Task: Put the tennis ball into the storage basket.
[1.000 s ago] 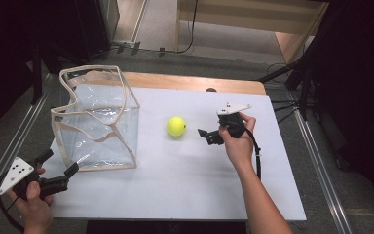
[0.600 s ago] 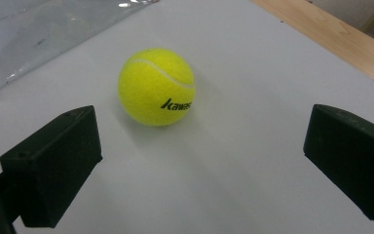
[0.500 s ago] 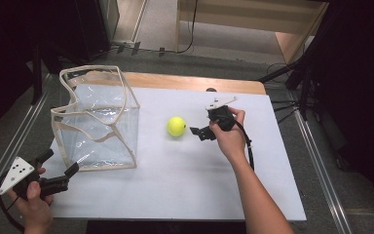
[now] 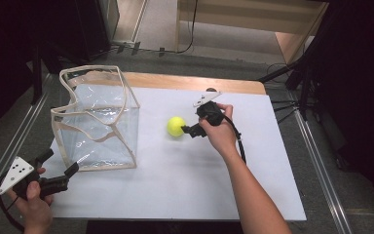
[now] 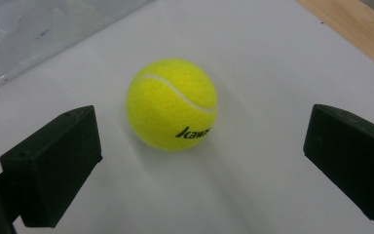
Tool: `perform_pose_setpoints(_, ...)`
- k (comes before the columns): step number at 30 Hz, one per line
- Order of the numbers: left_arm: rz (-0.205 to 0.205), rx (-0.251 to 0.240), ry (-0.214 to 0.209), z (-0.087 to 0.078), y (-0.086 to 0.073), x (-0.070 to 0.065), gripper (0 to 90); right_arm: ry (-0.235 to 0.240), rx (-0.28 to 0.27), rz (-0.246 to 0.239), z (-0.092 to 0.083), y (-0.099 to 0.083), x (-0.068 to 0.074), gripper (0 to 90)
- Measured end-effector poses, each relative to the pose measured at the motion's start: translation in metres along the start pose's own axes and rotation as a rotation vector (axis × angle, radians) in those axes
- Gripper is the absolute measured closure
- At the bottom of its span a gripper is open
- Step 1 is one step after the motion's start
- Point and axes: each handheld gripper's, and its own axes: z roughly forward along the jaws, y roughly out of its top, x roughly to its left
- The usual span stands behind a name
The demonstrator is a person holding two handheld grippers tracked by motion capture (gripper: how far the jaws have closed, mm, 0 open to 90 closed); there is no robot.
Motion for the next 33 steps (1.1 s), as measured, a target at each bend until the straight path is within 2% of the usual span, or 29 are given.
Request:
perform_pose_setpoints(6, 0.006, 0.003, -0.004, 0.001, 0.0, 0.0, 0.0, 0.015, 0.037, -0.028, 0.012, 0.007, 0.001, 0.0)
perform_pose_setpoints(19, 0.005, 0.001, -0.007, 0.0, 0.001, 0.0, 0.0, 0.055, 0.124, -0.031, 0.037, 0.017, 0.001, 0.0)
perform_pose_setpoints(26, 0.008, 0.004, -0.008, 0.001, 0.0, 0.0, 0.0, 0.067, 0.158, -0.039, 0.044, 0.018, 0.001, 0.0)
perform_pose_setpoints(33, 0.012, 0.008, -0.01, 0.002, 0.0, -0.001, 0.0, 0.098, 0.199, -0.075, 0.053, 0.022, 0.001, 0.0)
